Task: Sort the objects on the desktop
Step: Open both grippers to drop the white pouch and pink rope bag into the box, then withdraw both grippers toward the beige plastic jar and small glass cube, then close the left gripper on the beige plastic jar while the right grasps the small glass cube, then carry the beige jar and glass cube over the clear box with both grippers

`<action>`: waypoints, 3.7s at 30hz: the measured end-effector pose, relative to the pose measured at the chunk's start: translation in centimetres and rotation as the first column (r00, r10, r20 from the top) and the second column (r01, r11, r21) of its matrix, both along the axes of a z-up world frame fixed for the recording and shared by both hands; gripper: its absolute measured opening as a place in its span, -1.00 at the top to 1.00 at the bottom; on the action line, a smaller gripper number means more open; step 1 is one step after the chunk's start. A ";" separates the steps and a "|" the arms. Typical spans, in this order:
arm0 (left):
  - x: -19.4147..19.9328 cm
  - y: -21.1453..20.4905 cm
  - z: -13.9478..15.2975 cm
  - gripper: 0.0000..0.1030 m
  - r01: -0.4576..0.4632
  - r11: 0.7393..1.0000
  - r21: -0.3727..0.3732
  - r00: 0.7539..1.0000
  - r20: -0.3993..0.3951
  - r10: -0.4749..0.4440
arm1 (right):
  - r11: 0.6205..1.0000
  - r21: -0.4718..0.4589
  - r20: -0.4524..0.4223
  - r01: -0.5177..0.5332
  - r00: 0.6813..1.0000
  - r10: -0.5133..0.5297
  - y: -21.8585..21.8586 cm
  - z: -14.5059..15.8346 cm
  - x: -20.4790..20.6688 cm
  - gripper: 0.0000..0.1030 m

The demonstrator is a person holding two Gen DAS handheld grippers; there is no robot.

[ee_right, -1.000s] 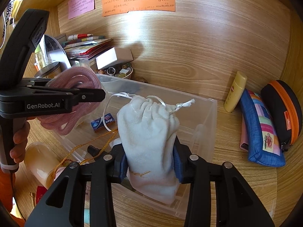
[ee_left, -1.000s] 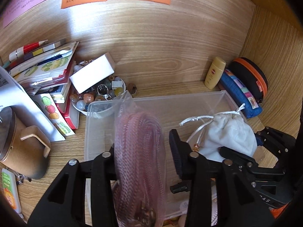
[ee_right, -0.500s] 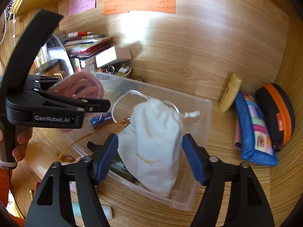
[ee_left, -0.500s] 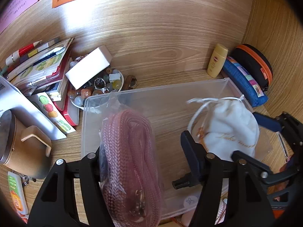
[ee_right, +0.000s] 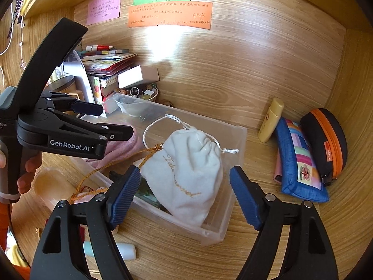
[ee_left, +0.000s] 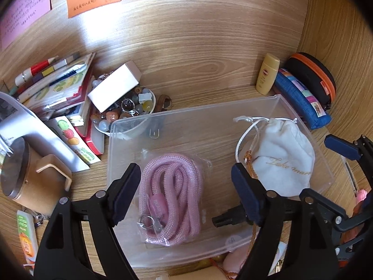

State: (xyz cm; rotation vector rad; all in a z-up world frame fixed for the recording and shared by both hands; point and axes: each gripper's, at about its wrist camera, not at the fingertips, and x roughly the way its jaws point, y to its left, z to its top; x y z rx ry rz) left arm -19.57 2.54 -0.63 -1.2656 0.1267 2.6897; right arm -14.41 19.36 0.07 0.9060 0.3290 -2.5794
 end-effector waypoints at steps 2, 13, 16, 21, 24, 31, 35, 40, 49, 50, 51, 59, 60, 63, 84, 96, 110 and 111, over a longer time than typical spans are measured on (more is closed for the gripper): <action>0.4 0.2 0.3 -0.57 -0.003 1.000 -0.018 1.000 -0.014 0.003 | 1.000 0.000 -0.002 0.003 1.000 -0.003 0.1 0.1 0.2 -0.52; 4.2 -0.6 2.8 -0.83 -0.012 1.000 -0.012 0.993 -0.120 0.010 | 0.999 0.013 -0.035 0.032 0.999 -0.031 0.8 0.9 2.0 -0.73; 5.4 -1.0 3.2 -0.84 -0.021 1.000 -0.008 0.990 -0.138 0.020 | 0.999 0.014 -0.034 0.049 0.998 -0.048 1.0 1.0 2.5 -0.76; 7.7 -1.8 3.7 -0.86 -0.045 0.999 -0.017 0.984 -0.174 0.041 | 0.998 0.010 -0.049 0.063 0.997 -0.062 1.2 1.4 3.8 -0.86; 8.9 -2.2 3.8 -0.87 -0.056 0.998 -0.012 0.981 -0.188 0.053 | 0.998 0.008 -0.062 0.065 0.996 -0.065 1.4 1.6 4.8 -0.86; 11.1 -3.0 3.0 -0.88 -0.074 0.997 0.005 0.980 -0.185 0.073 | 0.998 0.006 -0.079 0.069 0.995 -0.068 1.4 1.3 7.2 -0.86; 12.0 -3.0 2.0 -0.88 -0.079 0.997 0.007 0.982 -0.171 0.079 | 0.997 0.009 -0.052 0.075 0.996 -0.074 1.4 0.5 7.9 -0.86; 12.9 -2.7 0.4 -0.88 -0.081 0.997 0.003 0.986 -0.146 0.080 | 0.997 0.006 -0.015 0.076 0.997 -0.076 1.4 -0.8 8.5 -0.86; 14.2 -2.5 -2.3 -0.88 -0.062 0.997 0.053 0.994 -0.082 0.066 | 0.998 0.010 0.018 0.064 0.998 -0.064 1.1 -3.3 10.2 -0.86; 14.3 -2.5 -2.5 -0.88 -0.062 0.997 0.056 0.995 -0.078 0.066 | 0.998 0.009 0.019 0.062 0.998 -0.062 1.0 -3.5 10.4 -0.86; 14.4 -2.6 -2.8 -0.88 -0.062 0.996 0.060 0.995 -0.073 0.067 | 0.998 0.006 0.021 0.057 0.998 -0.057 1.0 -3.6 10.5 -0.86; 14.3 -2.5 -4.8 -0.88 -0.073 0.995 0.064 0.997 -0.018 0.075 | 0.999 0.003 0.005 0.035 0.999 -0.035 0.5 -4.7 11.8 -0.76; 14.2 -2.5 -5.0 -0.88 -0.076 0.995 0.065 0.997 -0.013 0.077 | 0.999 0.010 0.003 0.031 1.000 -0.031 0.4 -4.8 11.9 -0.64; 13.8 -2.5 -5.7 -0.88 -0.085 0.994 0.071 0.996 0.011 0.085 | 1.000 0.015 0.015 0.016 1.000 -0.017 0.4 -5.2 11.9 -0.49; 12.5 -2.6 -6.1 -0.88 -0.147 0.988 0.036 0.989 -0.006 0.147 | 0.999 0.002 0.078 -0.052 0.996 0.052 0.0 -7.2 11.8 0.46; 11.8 -1.1 -6.0 -0.30 -0.148 0.989 -0.009 0.988 -0.048 0.147 | 0.998 -0.022 0.068 -0.063 0.996 0.065 0.2 -7.0 11.9 0.53; 12.7 -3.1 -4.9 -0.29 -0.275 0.961 0.030 0.954 -0.117 0.277 | 0.997 -0.064 0.080 -0.040 0.996 0.045 1.5 -6.3 11.6 0.53; 12.7 -3.2 -4.9 -0.29 -0.274 0.961 0.032 0.954 -0.118 0.276 | 0.997 -0.068 0.081 -0.036 0.996 0.042 1.6 -6.2 11.5 0.53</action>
